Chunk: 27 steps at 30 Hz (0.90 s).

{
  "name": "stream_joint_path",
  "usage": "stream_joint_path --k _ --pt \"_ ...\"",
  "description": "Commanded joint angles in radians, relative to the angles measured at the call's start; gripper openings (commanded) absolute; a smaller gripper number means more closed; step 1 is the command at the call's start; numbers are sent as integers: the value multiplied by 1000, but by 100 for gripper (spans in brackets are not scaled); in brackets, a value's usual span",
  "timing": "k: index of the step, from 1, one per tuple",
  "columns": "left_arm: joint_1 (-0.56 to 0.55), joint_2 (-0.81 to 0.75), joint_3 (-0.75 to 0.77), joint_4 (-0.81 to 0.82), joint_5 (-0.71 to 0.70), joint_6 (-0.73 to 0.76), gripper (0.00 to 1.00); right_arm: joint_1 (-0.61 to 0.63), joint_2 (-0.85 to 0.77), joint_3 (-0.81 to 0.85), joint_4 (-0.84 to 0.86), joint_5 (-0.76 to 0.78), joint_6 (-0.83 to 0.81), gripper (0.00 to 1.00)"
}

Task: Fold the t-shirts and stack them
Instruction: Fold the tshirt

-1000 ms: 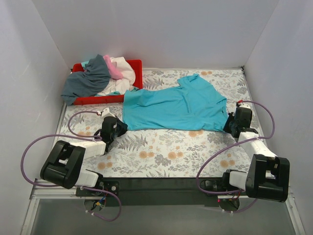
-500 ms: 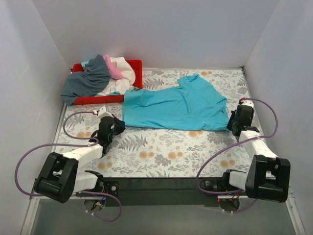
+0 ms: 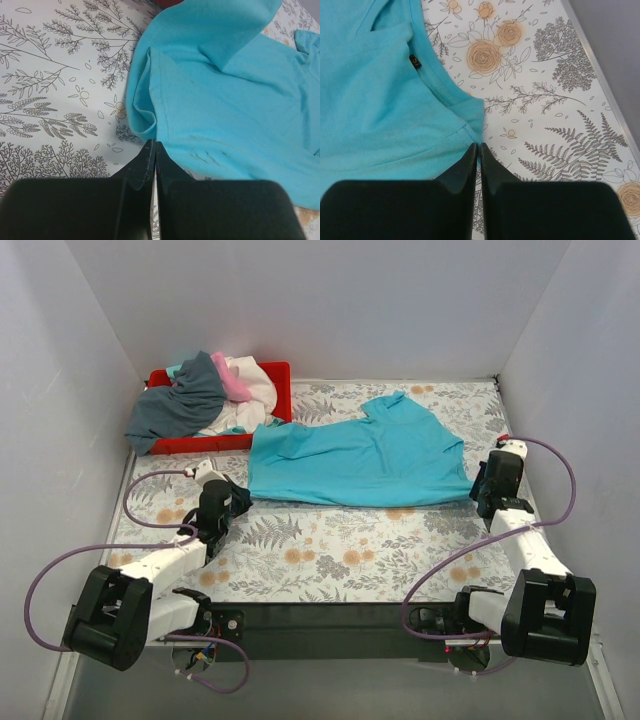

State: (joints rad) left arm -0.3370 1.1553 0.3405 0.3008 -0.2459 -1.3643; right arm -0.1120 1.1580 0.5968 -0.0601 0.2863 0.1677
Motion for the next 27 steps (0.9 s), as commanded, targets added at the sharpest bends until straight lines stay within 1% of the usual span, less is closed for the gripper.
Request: stream_joint_path --k 1,9,10,11,12,13,14,16,17,19,22,24,25,26,27 --pt "-2 -52 -3 -26 -64 19 0 -8 -63 20 16 70 -19 1" --pt "-2 -52 -5 -31 -27 16 0 -8 -73 17 -7 83 -14 1" --pt "-3 -51 -3 -38 -17 14 5 -8 -78 17 -13 89 -10 1" --pt "-2 -54 -1 -46 -18 11 13 -8 -86 18 -20 96 -8 5" --pt "-2 -63 3 -52 -21 10 22 -8 -105 18 -29 103 -5 15" --pt "-3 -72 5 -71 -36 8 30 -6 -118 20 -32 102 -4 33" --pt "-4 -84 8 -81 -49 7 47 -6 -132 21 -38 100 -2 40" --pt "-2 -127 11 -107 -72 5 58 -6 -173 32 -50 82 -5 50" --pt "-3 -143 15 -114 -87 7 63 -6 -184 49 -53 71 -8 51" --pt "-2 -175 26 -118 -98 16 67 -5 -192 70 -63 16 -13 51" --pt "-3 -148 61 -95 -81 21 68 5 -164 84 -43 -107 -7 51" --pt "-13 -62 80 -63 -32 22 68 8 -112 74 5 -182 4 51" --pt "-35 -27 109 -31 -23 21 68 17 -89 74 19 -208 9 51" --pt "-54 44 124 -19 -18 25 68 23 -64 75 32 -238 13 51" --pt "-97 79 144 -5 -20 28 68 40 -14 77 51 -278 22 50"
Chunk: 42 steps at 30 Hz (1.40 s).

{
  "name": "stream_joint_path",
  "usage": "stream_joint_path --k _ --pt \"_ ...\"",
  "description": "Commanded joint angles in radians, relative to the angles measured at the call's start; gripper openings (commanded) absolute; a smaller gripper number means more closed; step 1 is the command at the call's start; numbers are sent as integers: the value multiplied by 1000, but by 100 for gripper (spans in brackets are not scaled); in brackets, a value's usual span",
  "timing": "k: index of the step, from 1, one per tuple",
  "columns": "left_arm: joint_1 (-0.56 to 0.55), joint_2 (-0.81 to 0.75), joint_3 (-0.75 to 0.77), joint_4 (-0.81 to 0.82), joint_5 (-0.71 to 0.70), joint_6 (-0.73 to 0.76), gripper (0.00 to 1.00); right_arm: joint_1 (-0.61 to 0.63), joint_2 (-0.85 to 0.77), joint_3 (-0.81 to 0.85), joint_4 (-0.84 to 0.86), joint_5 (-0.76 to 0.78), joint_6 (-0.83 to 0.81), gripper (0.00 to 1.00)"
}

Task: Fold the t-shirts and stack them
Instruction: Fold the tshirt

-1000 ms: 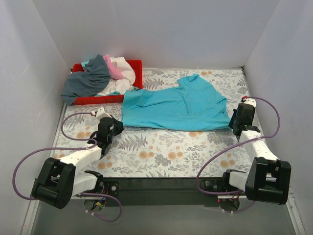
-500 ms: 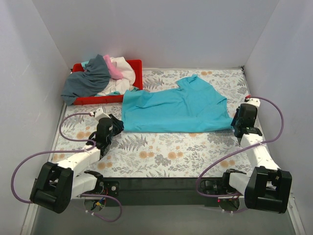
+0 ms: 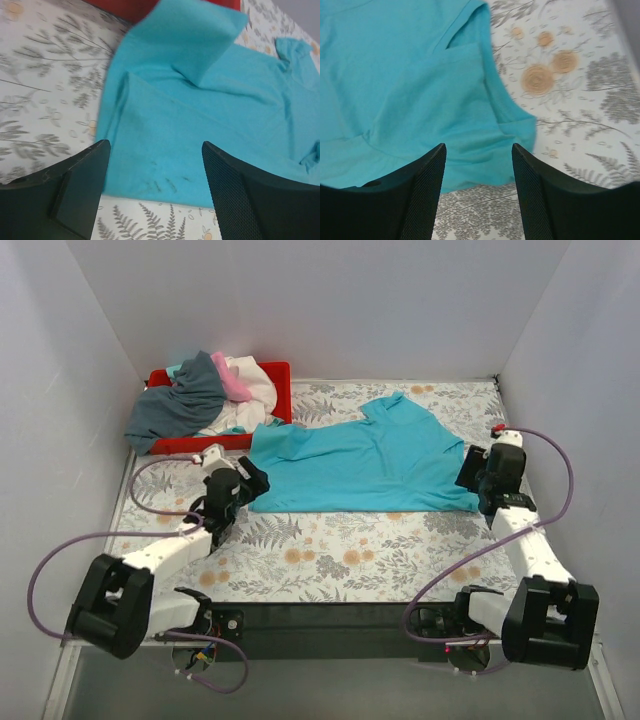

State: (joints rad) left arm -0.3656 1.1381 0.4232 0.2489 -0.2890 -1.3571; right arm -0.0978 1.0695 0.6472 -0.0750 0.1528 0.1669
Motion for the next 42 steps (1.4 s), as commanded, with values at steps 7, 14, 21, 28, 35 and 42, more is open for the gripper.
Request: stream_joint_path --k 7,14,21,28,35,42 --pt "-197 380 258 194 105 49 69 89 286 86 149 -205 22 49" --pt "-223 581 342 210 169 58 69 96 452 124 120 -214 14 48" --pt "-223 601 232 237 203 3 69 139 527 158 -15 -185 9 48" --pt "-225 571 111 260 229 -46 69 153 523 94 -81 -257 36 47" --pt "-225 529 -6 270 225 -70 70 153 449 25 -197 -284 26 49" --pt "-223 505 -61 262 195 -74 71 153 420 5 -293 -317 31 50"
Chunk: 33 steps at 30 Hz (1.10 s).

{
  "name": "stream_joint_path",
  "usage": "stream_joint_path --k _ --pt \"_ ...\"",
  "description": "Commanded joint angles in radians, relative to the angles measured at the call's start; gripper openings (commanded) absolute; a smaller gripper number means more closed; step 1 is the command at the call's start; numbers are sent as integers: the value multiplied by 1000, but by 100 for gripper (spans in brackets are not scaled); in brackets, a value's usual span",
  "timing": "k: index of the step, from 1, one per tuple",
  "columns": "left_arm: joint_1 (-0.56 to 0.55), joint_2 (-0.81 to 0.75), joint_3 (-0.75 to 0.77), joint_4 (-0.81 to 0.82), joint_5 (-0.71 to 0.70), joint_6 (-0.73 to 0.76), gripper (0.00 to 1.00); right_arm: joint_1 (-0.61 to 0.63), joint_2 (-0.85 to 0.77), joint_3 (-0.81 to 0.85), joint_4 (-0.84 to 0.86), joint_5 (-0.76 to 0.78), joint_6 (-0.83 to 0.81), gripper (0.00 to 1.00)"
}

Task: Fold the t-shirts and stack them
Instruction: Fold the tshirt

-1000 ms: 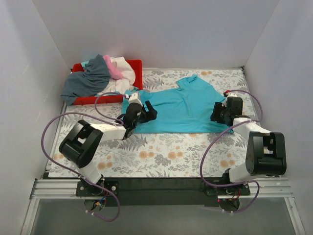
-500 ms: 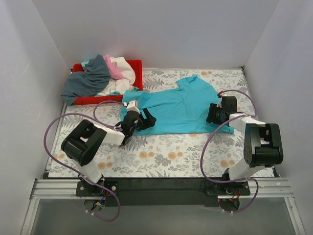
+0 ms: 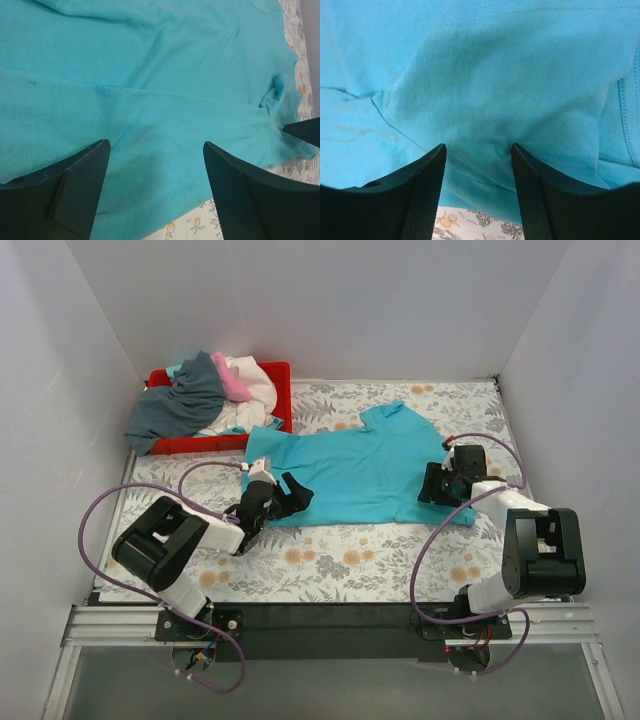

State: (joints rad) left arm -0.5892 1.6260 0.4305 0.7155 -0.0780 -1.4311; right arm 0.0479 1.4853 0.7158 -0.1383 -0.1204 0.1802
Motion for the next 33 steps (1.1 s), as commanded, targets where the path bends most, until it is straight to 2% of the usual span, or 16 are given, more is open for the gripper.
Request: stream_joint_path --k 1,7,14,18,23,27,33 --pt "0 12 -70 -209 -22 -2 71 7 -26 -70 -247 -36 22 50" --pt "2 -17 -62 -289 -126 15 74 6 -127 -13 -348 109 19 52" --pt "0 -161 -56 -312 -209 58 74 7 -181 175 -245 36 24 52" --pt "-7 -221 -35 -307 -178 86 74 10 -103 299 -150 -5 27 53" --pt "-40 -226 -7 -323 -171 101 74 50 105 431 -106 -31 8 52" --pt "-52 -222 -6 -329 -170 101 74 87 234 453 -93 -61 -18 51" --pt "-54 -236 -19 -346 -197 97 75 110 247 387 -93 -41 -34 50"
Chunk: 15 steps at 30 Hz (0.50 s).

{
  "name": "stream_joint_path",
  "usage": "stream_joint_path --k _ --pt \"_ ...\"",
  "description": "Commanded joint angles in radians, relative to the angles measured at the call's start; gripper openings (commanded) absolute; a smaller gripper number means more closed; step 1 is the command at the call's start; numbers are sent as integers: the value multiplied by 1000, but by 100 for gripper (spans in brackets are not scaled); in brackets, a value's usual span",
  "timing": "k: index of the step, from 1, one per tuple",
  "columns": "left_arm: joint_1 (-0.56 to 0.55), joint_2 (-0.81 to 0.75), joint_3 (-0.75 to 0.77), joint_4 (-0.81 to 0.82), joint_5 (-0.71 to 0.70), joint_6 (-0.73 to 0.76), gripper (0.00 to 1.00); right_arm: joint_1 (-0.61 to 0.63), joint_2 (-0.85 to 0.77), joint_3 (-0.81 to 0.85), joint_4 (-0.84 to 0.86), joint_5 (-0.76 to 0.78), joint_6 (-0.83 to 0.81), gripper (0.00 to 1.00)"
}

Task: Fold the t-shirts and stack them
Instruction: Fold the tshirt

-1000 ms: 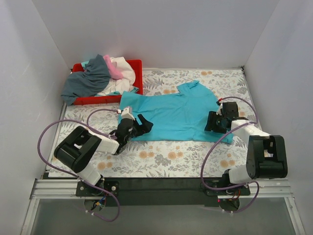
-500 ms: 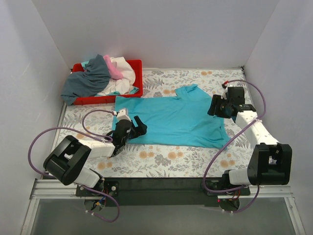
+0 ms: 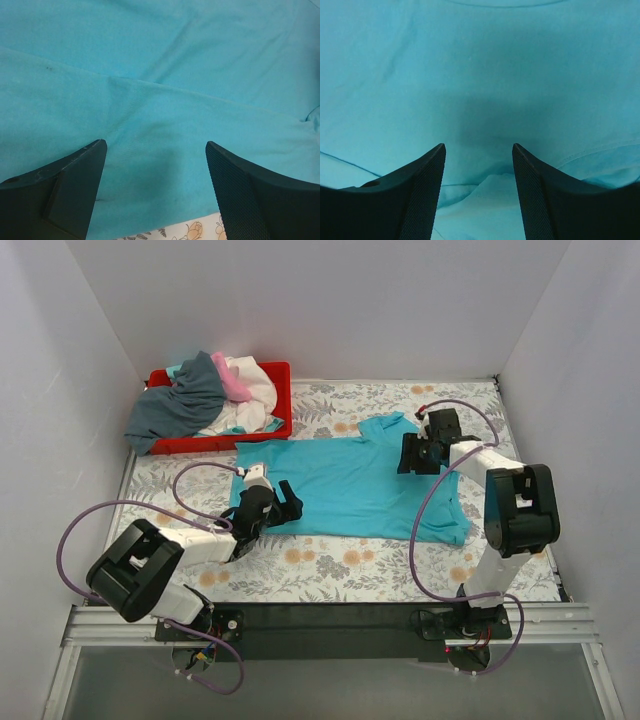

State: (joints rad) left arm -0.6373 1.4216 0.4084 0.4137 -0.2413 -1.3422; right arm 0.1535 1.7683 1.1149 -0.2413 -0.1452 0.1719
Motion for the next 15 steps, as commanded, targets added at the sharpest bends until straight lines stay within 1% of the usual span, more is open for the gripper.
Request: stream_joint_path --k 1,10,15 --pt "-5 -32 3 -44 -35 8 75 7 -47 -20 10 -16 -32 50" --pt "-5 16 3 -32 -32 2 75 43 -112 -98 -61 44 -57 50" --pt "-5 31 3 -18 -30 3 75 47 -147 -133 -78 36 -72 50"
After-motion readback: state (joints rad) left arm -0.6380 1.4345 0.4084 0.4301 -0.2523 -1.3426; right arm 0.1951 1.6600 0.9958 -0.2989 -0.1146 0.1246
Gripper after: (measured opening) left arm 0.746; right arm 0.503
